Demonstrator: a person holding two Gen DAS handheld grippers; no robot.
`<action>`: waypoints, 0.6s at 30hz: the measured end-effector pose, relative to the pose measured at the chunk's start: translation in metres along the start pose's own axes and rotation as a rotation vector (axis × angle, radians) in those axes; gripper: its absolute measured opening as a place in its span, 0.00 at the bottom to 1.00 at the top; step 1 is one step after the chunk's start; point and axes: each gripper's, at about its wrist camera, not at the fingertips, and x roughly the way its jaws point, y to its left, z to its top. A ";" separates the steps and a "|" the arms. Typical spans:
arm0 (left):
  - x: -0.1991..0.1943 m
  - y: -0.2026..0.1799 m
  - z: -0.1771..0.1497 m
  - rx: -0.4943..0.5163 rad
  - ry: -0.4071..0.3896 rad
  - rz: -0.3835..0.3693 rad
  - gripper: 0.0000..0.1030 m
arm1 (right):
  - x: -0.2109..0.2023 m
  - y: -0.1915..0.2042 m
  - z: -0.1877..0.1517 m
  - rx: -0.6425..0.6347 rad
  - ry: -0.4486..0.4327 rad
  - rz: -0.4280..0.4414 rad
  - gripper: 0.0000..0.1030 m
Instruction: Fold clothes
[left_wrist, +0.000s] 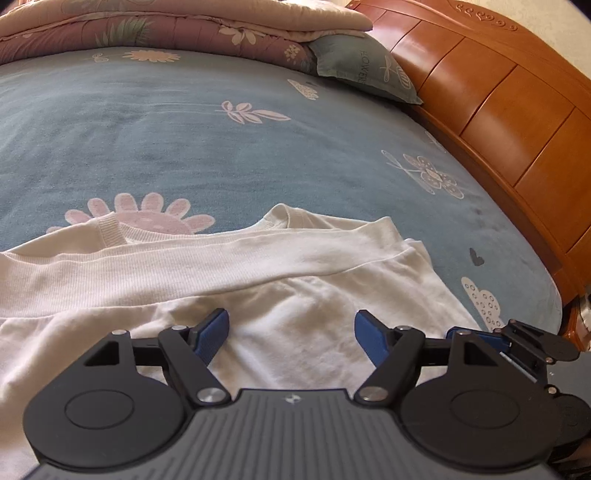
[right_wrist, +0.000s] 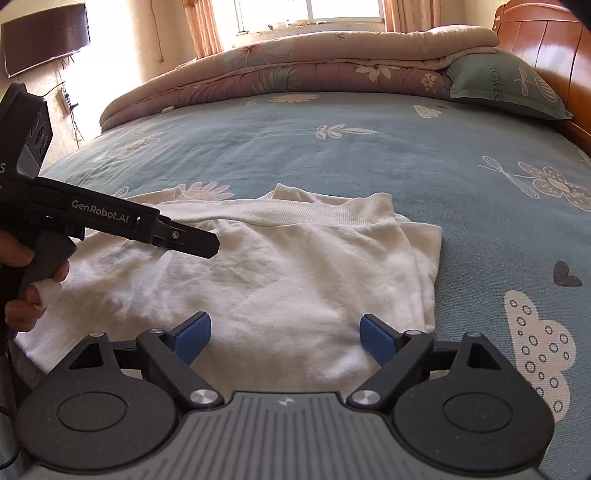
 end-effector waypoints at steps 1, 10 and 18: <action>-0.006 -0.001 0.001 -0.003 -0.014 -0.020 0.73 | -0.003 -0.001 0.001 0.002 -0.019 0.014 0.89; 0.008 -0.009 -0.008 0.039 0.016 0.007 0.77 | 0.004 -0.001 -0.003 -0.001 0.002 -0.001 1.00; -0.041 -0.010 -0.013 0.029 -0.027 0.086 0.77 | -0.007 0.000 0.001 0.011 -0.004 -0.030 1.00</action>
